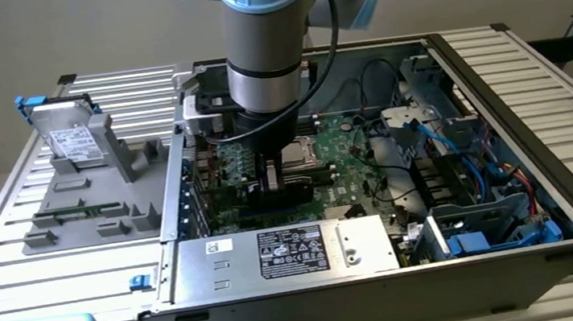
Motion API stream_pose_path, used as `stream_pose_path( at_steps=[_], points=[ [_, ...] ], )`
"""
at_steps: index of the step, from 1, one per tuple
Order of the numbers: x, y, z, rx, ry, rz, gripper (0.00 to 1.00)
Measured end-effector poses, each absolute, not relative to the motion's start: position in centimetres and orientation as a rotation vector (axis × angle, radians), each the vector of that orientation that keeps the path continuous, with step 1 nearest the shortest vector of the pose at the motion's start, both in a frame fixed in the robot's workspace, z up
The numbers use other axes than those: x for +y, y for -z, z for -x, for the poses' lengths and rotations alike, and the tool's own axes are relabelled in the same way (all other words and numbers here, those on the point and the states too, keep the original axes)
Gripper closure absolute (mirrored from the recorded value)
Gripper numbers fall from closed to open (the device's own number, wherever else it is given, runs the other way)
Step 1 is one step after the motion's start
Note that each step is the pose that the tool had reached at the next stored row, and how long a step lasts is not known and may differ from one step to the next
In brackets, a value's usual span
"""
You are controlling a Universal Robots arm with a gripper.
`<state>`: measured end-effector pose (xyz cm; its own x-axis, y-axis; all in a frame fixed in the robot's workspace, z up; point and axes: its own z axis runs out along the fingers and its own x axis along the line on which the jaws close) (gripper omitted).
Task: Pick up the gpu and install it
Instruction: 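Insert the gpu into the slot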
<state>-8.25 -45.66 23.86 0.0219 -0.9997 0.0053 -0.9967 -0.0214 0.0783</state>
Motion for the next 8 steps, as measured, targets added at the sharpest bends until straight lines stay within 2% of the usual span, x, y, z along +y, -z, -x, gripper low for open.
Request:
stream_pose_path(
  at_steps=[8],
  points=[
    [-45.66,-23.86,8.26,-2.155,0.079,-2.202,0.71]
  ],
)
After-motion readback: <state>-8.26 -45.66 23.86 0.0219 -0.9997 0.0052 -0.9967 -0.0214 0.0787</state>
